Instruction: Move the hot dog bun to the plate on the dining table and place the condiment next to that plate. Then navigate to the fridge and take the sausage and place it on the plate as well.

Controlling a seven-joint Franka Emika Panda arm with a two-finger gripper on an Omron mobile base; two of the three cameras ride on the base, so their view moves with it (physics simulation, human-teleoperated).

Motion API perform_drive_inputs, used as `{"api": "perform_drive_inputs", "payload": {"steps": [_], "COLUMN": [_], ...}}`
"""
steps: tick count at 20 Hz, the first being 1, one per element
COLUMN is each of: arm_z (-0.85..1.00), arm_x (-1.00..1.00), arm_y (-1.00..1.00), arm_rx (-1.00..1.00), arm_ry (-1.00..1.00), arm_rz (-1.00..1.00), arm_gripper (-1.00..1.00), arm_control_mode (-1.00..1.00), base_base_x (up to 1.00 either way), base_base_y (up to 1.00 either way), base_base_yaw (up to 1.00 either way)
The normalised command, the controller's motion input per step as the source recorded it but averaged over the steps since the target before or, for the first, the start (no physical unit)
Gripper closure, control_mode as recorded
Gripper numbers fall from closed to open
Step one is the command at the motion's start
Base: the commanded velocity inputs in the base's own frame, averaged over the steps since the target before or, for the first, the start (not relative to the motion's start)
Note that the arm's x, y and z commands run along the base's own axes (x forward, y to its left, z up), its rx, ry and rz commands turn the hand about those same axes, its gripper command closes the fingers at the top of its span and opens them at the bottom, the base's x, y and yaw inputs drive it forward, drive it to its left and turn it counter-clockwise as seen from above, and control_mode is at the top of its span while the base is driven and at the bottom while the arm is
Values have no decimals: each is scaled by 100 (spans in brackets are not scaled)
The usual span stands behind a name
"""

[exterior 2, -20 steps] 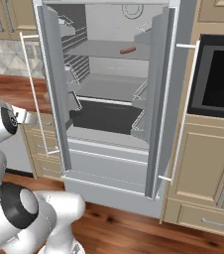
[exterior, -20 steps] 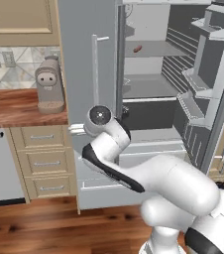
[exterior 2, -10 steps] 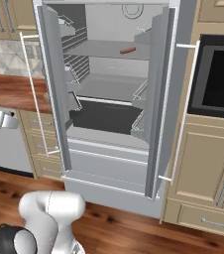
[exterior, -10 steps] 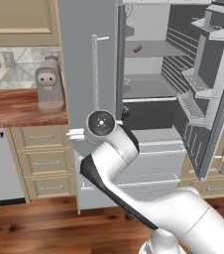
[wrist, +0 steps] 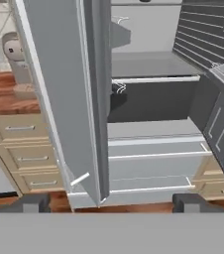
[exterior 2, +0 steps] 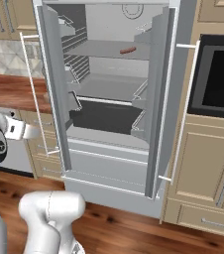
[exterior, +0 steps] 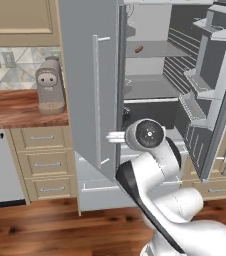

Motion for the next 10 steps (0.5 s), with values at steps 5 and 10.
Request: {"api": "perform_drive_inputs", "payload": {"steps": [5, 10], "arm_z": [0, 5], "arm_x": [52, 100], "arm_y": [-100, -91], "arm_rx": [0, 11], "arm_ry": [0, 2], "arm_rz": [-6, -1], "arm_gripper": [-100, -100], "arm_control_mode": [-100, -100], "base_base_x": [0, 0], "base_base_y": [0, 0], "base_base_yaw": [0, 0]}}
